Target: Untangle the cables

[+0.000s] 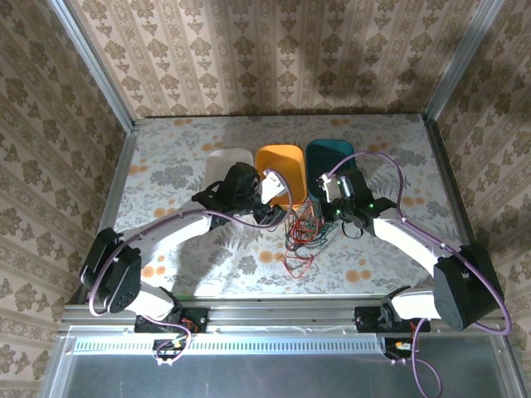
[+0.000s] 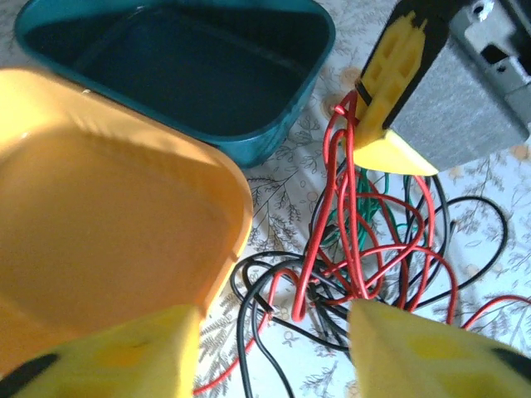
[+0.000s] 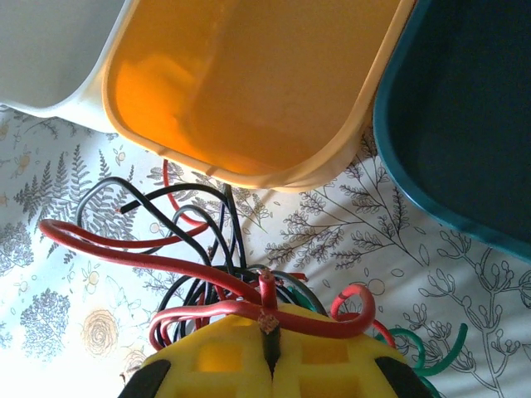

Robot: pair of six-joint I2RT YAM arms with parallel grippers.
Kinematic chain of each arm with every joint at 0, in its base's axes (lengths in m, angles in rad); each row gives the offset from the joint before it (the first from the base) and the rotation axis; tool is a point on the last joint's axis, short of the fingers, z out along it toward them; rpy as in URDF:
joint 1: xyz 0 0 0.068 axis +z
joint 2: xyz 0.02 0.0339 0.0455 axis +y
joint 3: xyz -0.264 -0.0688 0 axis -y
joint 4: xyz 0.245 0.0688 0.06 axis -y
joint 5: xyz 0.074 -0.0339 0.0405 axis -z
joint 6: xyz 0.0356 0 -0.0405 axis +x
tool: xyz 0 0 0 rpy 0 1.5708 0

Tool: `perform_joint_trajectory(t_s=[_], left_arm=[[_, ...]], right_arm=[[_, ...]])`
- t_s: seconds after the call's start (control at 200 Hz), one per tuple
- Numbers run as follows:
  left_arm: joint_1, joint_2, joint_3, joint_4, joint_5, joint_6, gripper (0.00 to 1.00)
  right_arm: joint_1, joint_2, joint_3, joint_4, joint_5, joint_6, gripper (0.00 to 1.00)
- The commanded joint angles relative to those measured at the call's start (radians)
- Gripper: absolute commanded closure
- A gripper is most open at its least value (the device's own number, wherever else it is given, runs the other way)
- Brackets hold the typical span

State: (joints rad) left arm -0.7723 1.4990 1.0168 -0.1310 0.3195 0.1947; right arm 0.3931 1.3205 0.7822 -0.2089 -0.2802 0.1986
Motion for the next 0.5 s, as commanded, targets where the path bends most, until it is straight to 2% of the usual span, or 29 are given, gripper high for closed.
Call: perform_joint_trajectory(t_s=[0.0,0.495], left_arm=[[-0.001,0.039,0.043,0.004,0.057,0.022,0.52],[-0.005,0.105,0.121,-0.036,0.099,0.058,0.5]], right_arm=[[-0.007,-0.01,-0.01,-0.018,-0.044,0.01,1.0],[-0.014,-0.015,-0.023,-0.011,-0.101,0.028,1.0]])
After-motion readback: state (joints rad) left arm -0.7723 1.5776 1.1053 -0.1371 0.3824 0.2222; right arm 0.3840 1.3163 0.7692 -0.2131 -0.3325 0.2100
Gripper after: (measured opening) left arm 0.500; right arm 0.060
